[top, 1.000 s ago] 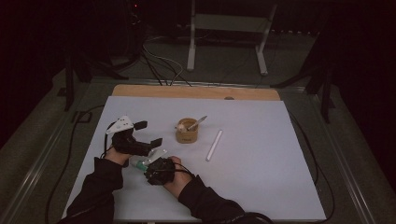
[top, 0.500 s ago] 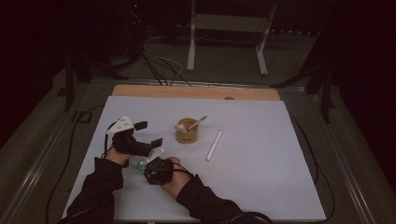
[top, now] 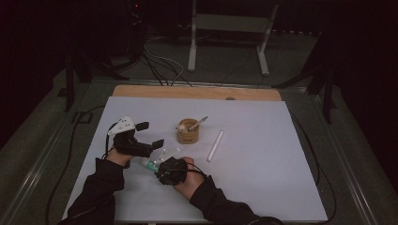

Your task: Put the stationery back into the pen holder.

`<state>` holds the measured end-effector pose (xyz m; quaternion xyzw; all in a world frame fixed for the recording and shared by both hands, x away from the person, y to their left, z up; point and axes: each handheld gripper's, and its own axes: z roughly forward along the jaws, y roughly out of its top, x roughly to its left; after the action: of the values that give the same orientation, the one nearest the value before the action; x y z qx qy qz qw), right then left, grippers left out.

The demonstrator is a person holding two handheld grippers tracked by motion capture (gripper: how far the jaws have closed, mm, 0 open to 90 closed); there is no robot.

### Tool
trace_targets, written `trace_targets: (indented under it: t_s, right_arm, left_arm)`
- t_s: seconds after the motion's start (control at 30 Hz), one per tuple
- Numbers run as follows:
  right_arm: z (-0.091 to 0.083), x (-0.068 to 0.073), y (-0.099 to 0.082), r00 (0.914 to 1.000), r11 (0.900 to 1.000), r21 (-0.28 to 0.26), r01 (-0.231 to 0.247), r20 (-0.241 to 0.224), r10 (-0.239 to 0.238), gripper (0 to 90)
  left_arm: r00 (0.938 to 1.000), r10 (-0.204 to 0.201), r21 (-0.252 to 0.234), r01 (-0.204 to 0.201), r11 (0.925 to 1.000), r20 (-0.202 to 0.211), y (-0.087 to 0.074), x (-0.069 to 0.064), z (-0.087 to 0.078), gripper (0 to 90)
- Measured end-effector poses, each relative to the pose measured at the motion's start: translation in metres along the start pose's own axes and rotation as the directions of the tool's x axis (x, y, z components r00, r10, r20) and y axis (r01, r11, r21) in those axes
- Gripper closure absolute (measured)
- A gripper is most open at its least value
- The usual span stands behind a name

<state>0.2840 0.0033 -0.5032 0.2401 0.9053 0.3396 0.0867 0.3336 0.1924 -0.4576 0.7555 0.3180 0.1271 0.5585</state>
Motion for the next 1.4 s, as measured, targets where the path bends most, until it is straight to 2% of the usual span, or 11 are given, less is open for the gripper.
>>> trace_targets:
  t_s: [0.37, 0.8, 0.9, 1.17, 1.4]
  right_arm:
    - [-0.026, -0.021, -0.018, 0.9981, 0.9982, -0.004, -0.060, 0.014, 0.060, 65.8]
    - [-0.045, -0.034, -0.033, 0.9959, 0.9963, -0.003, -0.086, 0.029, 0.086, 65.9]
    - [-0.056, -0.043, -0.041, 0.9930, 0.9938, -0.012, -0.111, 0.040, 0.111, 65.8]
    - [-0.069, -0.048, -0.048, 0.9913, 0.9928, -0.027, -0.117, 0.057, 0.118, 65.8]
    - [-0.082, -0.053, -0.058, 0.9881, 0.9902, -0.036, -0.135, 0.069, 0.137, 65.8]
  left_arm:
    - [0.9999, 0.003, 0.002, -0.003, 1.0000, 0.011, 0.000, -0.003, 0.002, 0.9]
    - [0.9996, 0.010, 0.016, -0.010, 0.9998, 0.026, 0.001, -0.009, 0.005, 0.8]
    - [0.9995, 0.007, 0.017, -0.007, 0.9998, 0.030, 0.001, -0.011, 0.007, 0.8]
    - [0.9981, 0.011, 0.035, -0.013, 0.9993, 0.060, 0.001, -0.018, 0.011, 0.8]
    - [0.9973, -0.016, 0.038, 0.014, 0.9992, 0.072, 0.002, -0.024, 0.015, 0.8]
